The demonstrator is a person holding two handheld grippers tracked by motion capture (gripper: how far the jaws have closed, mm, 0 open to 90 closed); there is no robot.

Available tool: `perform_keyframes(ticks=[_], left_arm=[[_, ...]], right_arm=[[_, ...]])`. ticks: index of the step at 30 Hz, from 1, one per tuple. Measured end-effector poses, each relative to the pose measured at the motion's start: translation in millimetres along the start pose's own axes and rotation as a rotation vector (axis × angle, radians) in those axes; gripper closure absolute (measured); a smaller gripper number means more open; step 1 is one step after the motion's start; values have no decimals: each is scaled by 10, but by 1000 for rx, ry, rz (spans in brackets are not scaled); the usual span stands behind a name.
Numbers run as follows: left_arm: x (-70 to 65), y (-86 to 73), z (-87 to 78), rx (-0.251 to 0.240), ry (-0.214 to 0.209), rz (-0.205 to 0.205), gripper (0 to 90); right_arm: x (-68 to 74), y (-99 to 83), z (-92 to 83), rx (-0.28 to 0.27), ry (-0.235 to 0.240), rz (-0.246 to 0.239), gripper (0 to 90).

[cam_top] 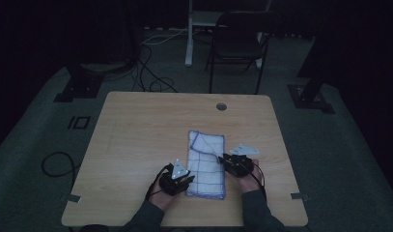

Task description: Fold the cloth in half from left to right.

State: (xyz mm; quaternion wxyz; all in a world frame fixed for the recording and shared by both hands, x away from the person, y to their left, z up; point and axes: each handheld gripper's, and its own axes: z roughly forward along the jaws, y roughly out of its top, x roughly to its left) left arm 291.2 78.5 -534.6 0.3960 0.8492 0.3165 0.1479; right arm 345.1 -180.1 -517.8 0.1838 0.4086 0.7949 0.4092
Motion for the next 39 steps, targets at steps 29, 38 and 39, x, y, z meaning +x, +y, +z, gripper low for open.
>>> perform_keyframes(ticks=[29, 38, 39], left_arm=[[-119, -162, -101, 56, -81, 27, 873], [-125, -195, -140, 57, -81, 23, 879], [-126, -197, -142, 57, -80, 22, 879]], right_arm=[[311, 506, 993, 111, -12, -159, 802], [-134, 551, 884, 79, -31, -5, 856], [-197, 548, 865, 78, -37, 13, 855]])
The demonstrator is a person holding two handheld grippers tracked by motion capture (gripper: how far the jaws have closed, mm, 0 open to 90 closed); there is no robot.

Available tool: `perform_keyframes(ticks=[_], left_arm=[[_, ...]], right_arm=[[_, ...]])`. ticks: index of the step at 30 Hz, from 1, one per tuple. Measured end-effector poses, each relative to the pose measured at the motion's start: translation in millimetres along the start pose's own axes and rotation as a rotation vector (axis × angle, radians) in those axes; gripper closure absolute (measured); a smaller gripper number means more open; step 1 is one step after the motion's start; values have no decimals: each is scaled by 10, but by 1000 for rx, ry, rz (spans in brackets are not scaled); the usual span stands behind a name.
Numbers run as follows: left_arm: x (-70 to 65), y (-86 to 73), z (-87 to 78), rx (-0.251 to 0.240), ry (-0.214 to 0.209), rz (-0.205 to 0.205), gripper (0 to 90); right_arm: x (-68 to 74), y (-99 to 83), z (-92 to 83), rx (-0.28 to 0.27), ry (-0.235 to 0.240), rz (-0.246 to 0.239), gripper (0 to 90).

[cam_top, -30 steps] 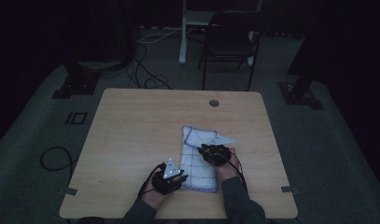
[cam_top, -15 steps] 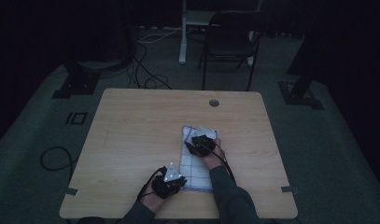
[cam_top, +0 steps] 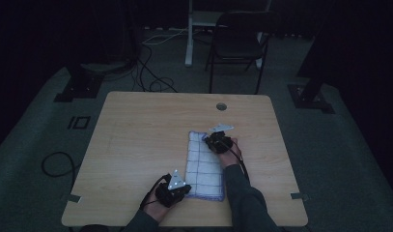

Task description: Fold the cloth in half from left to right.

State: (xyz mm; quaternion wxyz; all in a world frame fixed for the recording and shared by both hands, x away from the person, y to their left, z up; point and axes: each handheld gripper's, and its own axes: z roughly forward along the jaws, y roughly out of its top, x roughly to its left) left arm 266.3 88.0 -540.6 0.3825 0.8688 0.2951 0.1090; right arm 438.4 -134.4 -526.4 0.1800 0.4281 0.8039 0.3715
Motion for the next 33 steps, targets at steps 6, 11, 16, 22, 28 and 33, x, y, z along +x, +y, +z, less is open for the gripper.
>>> perform_keyframes(ticks=[6, 11, 16, 22, 28, 33], left_arm=[[-1, -1, 0, 0, 0, -1, 878], [5, -8, -2, -3, -6, -4, 874], [3, -11, -4, -4, -5, -4, 869], [7, -13, -3, -6, -8, -6, 856], [21, -3, -13, -17, -18, -16, 788], [64, 24, -47, -40, -5, -29, 745]], right_arm=[[-278, -31, -80, 0, -33, 60, 854], [-345, -80, -81, 11, -47, 73, 847], [-383, -120, -87, 6, -63, 89, 809], [-540, -160, -134, 23, -129, 122, 766], [-645, -207, -193, 29, -147, 143, 739], [-667, -231, -226, 26, -142, 143, 694]])
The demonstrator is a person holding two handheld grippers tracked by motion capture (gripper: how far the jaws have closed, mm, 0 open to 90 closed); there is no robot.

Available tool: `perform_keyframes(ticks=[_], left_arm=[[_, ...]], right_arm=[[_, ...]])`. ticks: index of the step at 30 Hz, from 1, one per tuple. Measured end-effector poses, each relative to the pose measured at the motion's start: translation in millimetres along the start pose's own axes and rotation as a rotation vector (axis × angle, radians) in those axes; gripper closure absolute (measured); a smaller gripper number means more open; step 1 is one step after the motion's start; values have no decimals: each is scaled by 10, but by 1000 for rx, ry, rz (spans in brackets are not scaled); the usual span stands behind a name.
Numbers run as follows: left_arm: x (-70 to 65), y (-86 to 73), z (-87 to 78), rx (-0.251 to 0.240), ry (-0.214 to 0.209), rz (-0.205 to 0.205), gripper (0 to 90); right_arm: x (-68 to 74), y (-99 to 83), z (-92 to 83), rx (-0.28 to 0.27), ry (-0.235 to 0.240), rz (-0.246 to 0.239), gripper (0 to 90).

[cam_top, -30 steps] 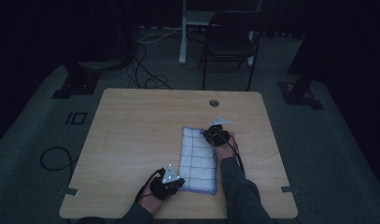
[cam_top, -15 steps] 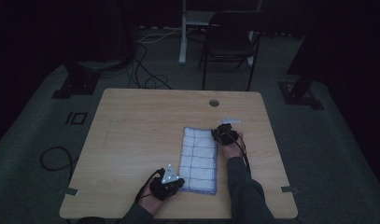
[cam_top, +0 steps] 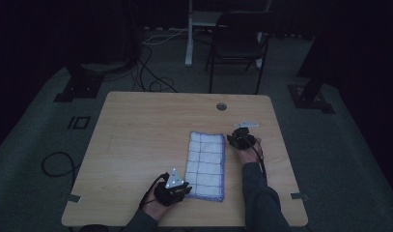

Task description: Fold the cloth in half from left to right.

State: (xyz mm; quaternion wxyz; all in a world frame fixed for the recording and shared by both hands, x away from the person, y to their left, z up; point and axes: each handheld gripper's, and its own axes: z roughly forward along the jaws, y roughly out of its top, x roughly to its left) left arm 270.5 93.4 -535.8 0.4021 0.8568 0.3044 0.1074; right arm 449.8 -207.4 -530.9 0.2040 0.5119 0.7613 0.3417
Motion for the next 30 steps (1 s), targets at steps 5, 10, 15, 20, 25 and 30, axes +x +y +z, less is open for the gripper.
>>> perform_keyframes(ticks=[5, 10, 15, 20, 25, 30], left_arm=[[73, 52, -40, -15, 19, -7, 721], [159, 119, -55, -35, 38, -15, 711], [265, 181, -51, -47, 56, -22, 704], [356, 273, -16, -76, 66, -48, 701], [443, 353, 5, -92, 85, -51, 701], [530, 397, 19, -104, 100, -58, 699]], right_arm=[[11, -14, -23, -8, 18, -3, 654], [64, -43, -37, -19, 36, -13, 634], [69, -74, -25, -11, 39, -10, 632], [59, -77, -26, -13, 38, -8, 632], [65, -82, -30, -5, 41, -11, 640], [47, -85, -39, -6, 42, -5, 646]])
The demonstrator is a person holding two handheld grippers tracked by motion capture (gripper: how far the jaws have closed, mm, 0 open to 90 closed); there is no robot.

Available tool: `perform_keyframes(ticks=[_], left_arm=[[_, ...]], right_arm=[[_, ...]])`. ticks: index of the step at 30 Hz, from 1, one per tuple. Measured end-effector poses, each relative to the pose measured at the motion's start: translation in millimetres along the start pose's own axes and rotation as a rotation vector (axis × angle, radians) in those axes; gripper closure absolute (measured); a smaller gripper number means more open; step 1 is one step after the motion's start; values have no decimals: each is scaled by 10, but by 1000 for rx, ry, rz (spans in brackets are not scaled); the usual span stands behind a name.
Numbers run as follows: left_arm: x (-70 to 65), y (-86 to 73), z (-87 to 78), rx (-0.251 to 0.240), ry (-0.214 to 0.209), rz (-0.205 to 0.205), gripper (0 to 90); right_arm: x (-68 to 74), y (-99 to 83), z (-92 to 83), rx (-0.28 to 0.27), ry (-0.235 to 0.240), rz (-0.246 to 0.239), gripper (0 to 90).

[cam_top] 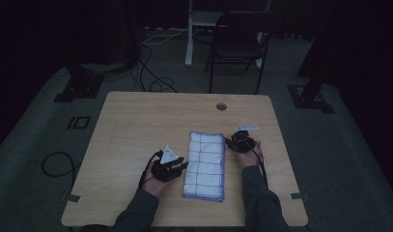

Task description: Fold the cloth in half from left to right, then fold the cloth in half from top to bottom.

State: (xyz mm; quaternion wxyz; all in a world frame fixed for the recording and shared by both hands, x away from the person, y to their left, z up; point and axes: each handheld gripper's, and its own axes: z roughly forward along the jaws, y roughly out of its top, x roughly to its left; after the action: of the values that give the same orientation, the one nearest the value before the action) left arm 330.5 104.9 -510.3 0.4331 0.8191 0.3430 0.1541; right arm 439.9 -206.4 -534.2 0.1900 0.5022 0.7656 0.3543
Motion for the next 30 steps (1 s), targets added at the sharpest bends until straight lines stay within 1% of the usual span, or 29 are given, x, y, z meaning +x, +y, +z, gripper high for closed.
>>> perform_keyframes(ticks=[6, 8, 12, 15, 20, 25, 30], left_arm=[[51, 37, 37, -14, 10, -16, 699], [66, 52, 54, -23, 9, -30, 699], [92, 88, 79, -19, 12, -22, 699], [132, 117, 96, -21, 16, -30, 699], [194, 153, 128, -21, 28, -40, 698], [246, 188, 178, -16, 36, -45, 691], [291, 233, 226, -15, 40, -44, 683]], right_arm=[[-10, -8, 10, 9, 5, 3, 648], [-8, -14, 18, 12, 7, 2, 649], [-9, -29, 32, 20, 11, -2, 648], [-11, -37, 33, 24, 10, 4, 648], [-14, -12, -6, 2, 12, 3, 648], [-20, 5, -21, -2, 9, 6, 643], [3, 14, -26, -5, 12, 2, 626]])
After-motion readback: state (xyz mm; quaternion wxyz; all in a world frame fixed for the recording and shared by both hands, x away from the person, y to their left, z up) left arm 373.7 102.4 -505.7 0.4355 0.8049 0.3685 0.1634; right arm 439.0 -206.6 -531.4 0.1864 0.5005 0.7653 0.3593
